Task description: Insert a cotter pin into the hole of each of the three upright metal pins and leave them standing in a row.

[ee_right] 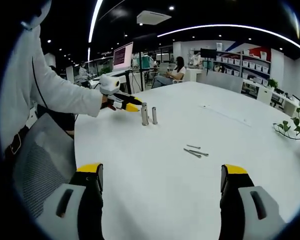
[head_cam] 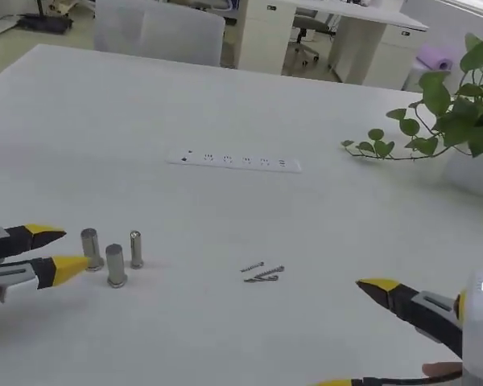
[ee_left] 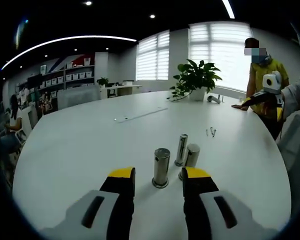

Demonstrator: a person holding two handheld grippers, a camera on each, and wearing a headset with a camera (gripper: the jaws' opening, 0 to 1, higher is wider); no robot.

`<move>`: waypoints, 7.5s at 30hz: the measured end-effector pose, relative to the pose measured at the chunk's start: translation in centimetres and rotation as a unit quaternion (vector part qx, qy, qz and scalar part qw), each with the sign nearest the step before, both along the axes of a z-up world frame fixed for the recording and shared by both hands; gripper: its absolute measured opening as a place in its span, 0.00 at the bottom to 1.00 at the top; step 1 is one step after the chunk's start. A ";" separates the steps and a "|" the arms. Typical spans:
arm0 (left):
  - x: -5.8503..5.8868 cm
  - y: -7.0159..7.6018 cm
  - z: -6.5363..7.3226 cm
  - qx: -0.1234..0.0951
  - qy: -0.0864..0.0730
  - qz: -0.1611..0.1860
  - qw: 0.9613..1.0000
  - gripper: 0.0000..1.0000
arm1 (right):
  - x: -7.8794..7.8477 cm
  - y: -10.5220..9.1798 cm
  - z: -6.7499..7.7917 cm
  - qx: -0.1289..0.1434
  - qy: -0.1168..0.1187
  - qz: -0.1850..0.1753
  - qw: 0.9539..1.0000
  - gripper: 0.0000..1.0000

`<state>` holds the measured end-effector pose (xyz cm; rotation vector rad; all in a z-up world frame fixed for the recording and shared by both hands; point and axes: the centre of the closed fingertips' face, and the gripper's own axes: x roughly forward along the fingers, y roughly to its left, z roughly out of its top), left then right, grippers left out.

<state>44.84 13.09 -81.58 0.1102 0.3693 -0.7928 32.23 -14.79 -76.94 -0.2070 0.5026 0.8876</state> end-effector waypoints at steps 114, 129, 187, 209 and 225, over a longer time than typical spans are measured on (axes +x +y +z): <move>-12.6 -11.1 -2.8 0.022 0.002 -0.145 0.989 0.11 | -0.3 1.5 -0.2 0.017 -0.009 0.020 1.000 1.00; -12.4 -11.3 -2.1 -0.005 -0.001 -0.137 0.991 0.18 | -0.3 1.5 0.0 0.019 -0.012 0.019 1.000 1.00; -15.3 -7.4 6.3 -0.082 0.023 -0.151 0.985 0.99 | 1.6 0.3 -2.9 -0.004 0.020 0.038 0.999 0.99; -15.3 -6.8 6.7 -0.078 0.020 -0.141 0.987 0.98 | 5.8 1.2 -4.0 -0.067 0.047 0.123 0.989 0.62; -15.3 -6.5 6.7 -0.079 0.017 -0.137 0.987 0.98 | 8.1 2.6 -4.8 -0.122 0.034 0.176 0.976 0.36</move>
